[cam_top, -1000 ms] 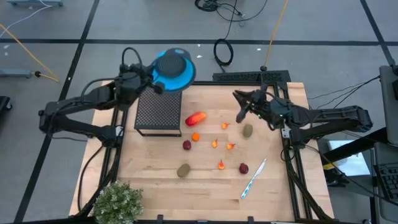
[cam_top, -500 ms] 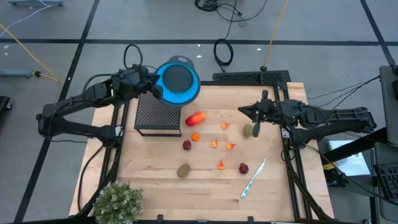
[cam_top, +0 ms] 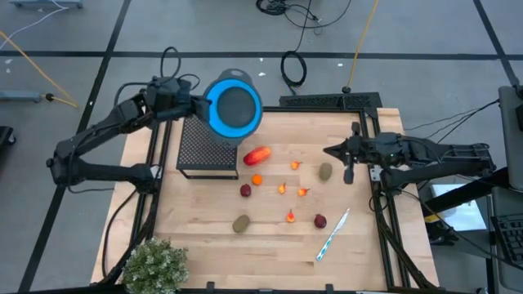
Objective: Pick & Place Fruit
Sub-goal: Put the blue strainer bowl on the shelf
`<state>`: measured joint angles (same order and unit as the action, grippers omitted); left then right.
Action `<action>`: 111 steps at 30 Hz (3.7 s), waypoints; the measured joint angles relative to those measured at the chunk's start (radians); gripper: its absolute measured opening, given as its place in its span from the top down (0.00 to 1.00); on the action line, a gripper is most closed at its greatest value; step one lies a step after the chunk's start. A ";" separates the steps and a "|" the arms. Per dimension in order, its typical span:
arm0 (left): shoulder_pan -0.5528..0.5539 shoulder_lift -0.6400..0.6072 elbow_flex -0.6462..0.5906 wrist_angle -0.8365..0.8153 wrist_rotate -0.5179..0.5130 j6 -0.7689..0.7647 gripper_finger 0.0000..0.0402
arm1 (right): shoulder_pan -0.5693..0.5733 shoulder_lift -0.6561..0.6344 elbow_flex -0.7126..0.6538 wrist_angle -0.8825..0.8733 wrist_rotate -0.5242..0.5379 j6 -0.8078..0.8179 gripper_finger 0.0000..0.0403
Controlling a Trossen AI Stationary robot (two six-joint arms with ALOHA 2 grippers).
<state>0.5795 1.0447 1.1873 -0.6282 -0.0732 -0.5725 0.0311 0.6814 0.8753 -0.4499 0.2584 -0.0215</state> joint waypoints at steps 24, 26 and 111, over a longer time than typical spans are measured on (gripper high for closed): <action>0.344 0.017 0.000 -0.231 0.306 -0.182 0.99 | 0.000 -0.059 0.000 -0.087 -0.002 -0.032 1.00; 0.363 0.027 0.000 -0.247 0.316 -0.190 0.99 | 0.000 -0.059 0.000 -0.087 -0.003 -0.045 1.00; 0.558 0.394 0.228 -0.544 0.428 0.336 0.72 | 0.000 -0.058 0.000 -0.100 0.001 -0.043 1.00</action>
<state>1.1374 1.4384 1.4155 -1.1723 0.3546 -0.2363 0.0307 0.6230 0.8753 -0.5503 0.2593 -0.0644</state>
